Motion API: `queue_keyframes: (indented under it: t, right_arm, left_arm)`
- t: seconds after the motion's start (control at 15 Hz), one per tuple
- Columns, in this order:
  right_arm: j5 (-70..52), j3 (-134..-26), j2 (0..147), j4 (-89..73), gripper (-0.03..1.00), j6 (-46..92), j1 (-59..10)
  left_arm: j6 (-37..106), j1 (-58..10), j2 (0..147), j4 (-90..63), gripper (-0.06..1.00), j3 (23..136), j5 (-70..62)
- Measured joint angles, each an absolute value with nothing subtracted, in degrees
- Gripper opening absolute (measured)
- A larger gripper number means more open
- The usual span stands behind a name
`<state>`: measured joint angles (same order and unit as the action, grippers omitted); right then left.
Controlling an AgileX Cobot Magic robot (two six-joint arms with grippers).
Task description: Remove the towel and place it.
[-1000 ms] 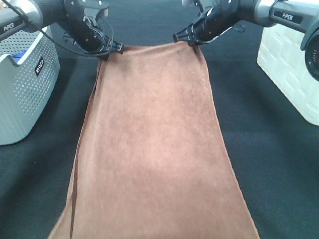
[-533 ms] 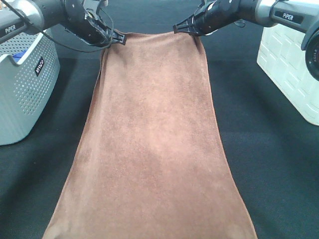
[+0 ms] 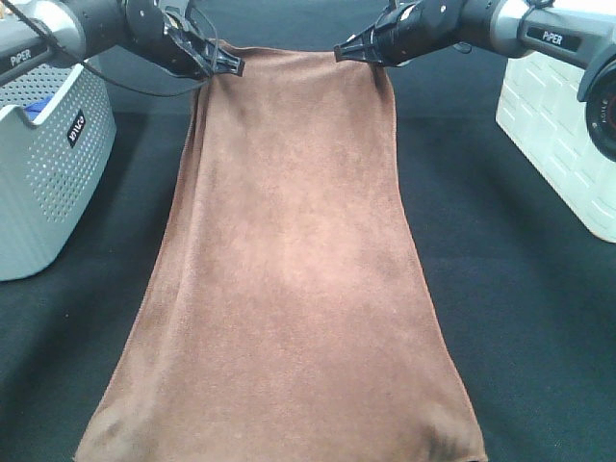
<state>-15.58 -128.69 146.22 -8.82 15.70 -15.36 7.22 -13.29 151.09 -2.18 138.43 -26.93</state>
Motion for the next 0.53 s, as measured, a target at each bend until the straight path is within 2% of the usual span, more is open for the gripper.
queue_keyframes:
  t: [0.53]
  right_arm:
    - [-12.43,-128.69,151.72,-9.74,0.01,15.70,-15.36]
  left_arm:
    - [7.22,-13.29,156.07,-2.23,0.01,138.43,-21.49]
